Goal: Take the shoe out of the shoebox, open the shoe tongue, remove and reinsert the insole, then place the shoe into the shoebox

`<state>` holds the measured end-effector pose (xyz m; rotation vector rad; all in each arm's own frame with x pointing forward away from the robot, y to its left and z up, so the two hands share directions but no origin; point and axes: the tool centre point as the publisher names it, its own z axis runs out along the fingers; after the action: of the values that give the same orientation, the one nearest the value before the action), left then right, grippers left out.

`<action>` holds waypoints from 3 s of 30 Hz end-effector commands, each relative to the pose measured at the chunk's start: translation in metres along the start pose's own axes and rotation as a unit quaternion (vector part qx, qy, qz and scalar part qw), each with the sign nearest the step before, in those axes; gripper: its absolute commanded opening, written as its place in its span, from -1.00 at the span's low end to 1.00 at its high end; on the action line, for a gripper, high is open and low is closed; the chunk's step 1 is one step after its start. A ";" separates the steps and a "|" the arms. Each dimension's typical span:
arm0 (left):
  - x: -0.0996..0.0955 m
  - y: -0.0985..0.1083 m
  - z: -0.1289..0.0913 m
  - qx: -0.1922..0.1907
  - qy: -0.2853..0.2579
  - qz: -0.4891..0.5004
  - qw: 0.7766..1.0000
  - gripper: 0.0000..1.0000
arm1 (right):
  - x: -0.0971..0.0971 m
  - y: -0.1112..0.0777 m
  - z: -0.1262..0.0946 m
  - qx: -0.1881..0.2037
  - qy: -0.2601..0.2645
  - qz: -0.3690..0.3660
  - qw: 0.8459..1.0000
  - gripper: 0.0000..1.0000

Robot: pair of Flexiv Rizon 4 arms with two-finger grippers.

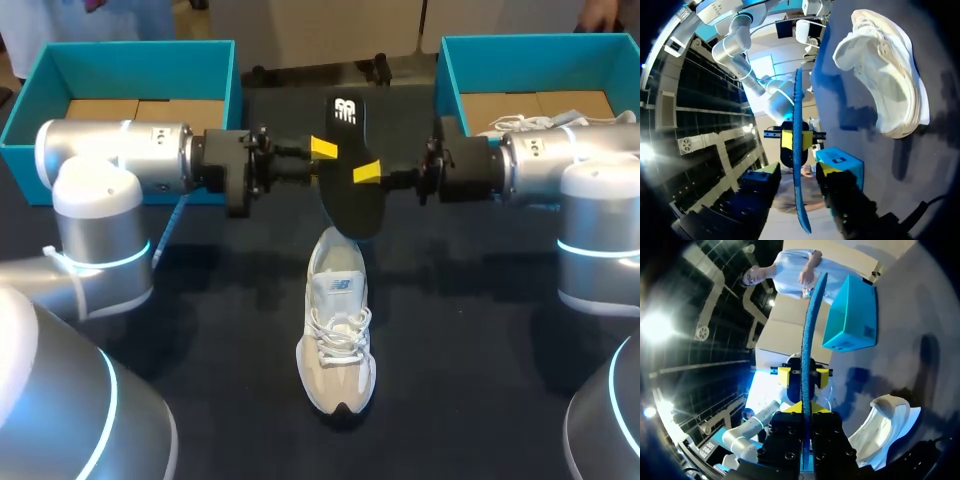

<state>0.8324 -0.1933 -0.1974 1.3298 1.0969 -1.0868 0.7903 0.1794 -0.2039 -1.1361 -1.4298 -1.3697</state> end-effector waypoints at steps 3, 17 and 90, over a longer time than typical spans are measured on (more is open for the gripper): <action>-0.015 -0.025 -0.032 0.025 0.088 -0.072 0.993 1.00 | 0.004 -0.002 -0.007 -0.005 0.000 -0.029 1.000 -1.00; -0.023 -0.035 -0.040 0.016 0.120 -0.102 0.987 1.00 | 0.008 0.002 -0.007 -0.014 0.004 -0.082 0.997 -1.00; 0.046 -0.085 -0.051 -0.211 0.382 -0.594 0.676 1.00 | -0.020 0.002 -0.006 -0.071 0.027 -0.264 0.961 -1.00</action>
<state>0.7479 -0.1272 -0.2509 0.5107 2.8197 -1.0145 0.7905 0.1623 -0.2178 -0.8256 -1.6794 -1.8811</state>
